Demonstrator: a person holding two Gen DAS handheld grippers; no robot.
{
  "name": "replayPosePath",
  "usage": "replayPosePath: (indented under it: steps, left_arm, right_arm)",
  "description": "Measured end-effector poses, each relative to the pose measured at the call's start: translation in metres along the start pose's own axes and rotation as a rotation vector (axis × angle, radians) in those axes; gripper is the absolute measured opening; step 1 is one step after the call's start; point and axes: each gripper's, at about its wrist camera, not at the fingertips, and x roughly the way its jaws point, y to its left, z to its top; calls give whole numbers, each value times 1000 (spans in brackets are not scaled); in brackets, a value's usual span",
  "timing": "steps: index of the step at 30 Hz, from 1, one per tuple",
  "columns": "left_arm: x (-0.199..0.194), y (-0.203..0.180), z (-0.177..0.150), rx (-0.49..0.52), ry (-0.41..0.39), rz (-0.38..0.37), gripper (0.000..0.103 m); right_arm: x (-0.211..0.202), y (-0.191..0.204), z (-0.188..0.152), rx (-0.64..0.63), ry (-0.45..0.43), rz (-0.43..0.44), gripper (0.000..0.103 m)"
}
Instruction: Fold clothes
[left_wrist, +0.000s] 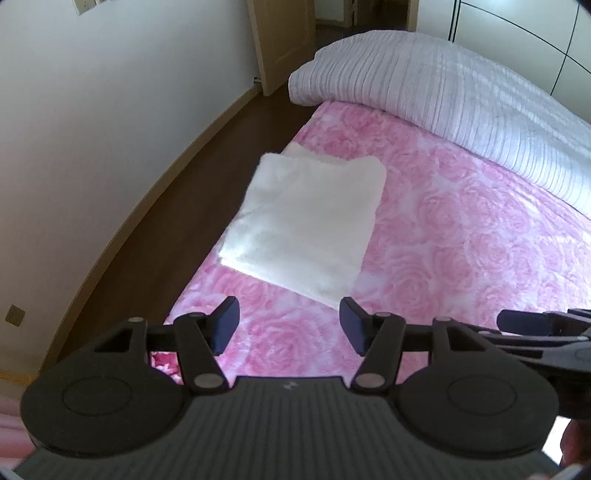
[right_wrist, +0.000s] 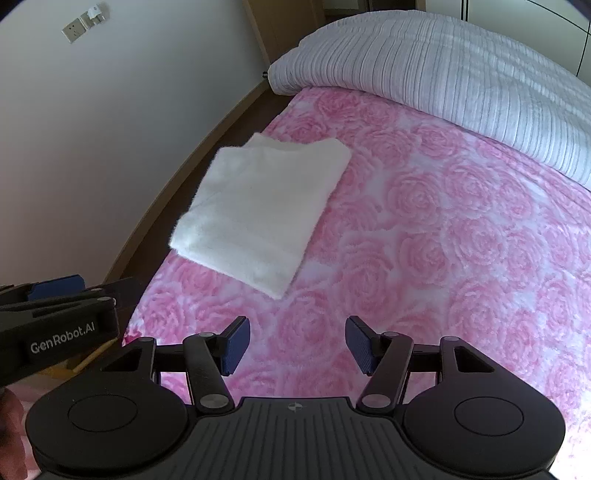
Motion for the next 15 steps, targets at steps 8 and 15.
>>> replayPosePath:
  steps: [8, 15]
  left_arm:
    - [17, -4, 7, -27, 43, -1, 56]
    - [23, -22, 9, -68, 72, 8, 56]
  right_arm:
    - [18, -6, 10, -22, 39, 7, 61]
    - [26, -29, 20, -60, 60, 19, 61]
